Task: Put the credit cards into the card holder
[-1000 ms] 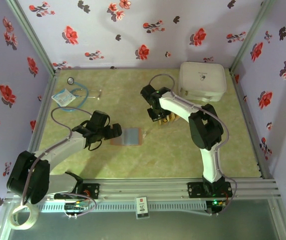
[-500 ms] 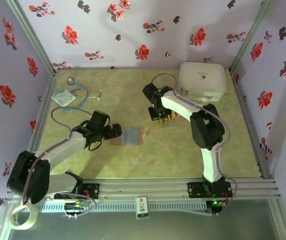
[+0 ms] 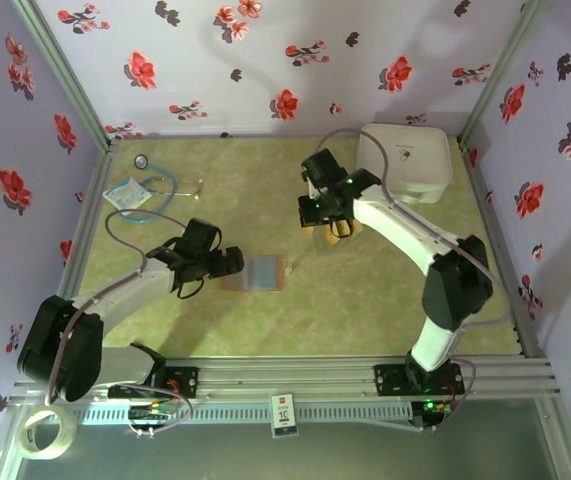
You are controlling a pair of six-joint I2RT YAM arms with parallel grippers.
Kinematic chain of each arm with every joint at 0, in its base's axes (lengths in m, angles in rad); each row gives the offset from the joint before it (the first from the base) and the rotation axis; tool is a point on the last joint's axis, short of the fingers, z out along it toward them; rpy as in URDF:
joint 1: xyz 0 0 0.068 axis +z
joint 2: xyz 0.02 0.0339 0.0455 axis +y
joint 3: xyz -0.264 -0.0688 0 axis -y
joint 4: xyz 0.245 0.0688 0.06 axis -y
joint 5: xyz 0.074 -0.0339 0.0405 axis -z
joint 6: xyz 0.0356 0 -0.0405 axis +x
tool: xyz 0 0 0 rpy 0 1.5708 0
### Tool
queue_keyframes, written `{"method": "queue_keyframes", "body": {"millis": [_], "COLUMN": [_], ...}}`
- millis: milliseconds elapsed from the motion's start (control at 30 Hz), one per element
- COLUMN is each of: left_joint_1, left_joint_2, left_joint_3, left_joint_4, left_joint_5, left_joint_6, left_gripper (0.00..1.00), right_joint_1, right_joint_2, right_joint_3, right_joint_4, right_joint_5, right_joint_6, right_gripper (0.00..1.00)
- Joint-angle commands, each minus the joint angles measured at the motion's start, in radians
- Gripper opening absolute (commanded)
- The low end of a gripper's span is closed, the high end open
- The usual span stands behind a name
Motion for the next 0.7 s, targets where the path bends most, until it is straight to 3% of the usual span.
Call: {"method": "queue_keyframes", "body": {"millis": [0,233,433,667], "left_joint_1": [0.004,0.006,0.011,0.012], "left_joint_2": [0.012,-0.022,-0.04,-0.035], "left_joint_3": [0.035,0.04,0.012,-0.012], "left_joint_4": [-0.053,-0.124,-0.132,-0.106], "left_joint_5": [-0.036,-0.087,-0.111,-0.126], "left_joint_6": [0.031,0.032,0.03,0.019], "left_gripper": [1.0,1.0,1.0,1.0], "right_joint_1": [0.021,0.11,0.188,0.202], "right_joint_2": [-0.078,-0.147,-0.073,-0.011], "right_joint_3": [-0.15,-0.447,-0.52,-0.57], "right_joint_4": [0.271,0.797,0.979,1.088], "right_joint_5": [-0.198,-0.278,-0.254,-0.257], "right_joint_6": [0.149,0.438,0.493,0.523], "right_gripper": [0.0,0.0,0.0,0.0]}}
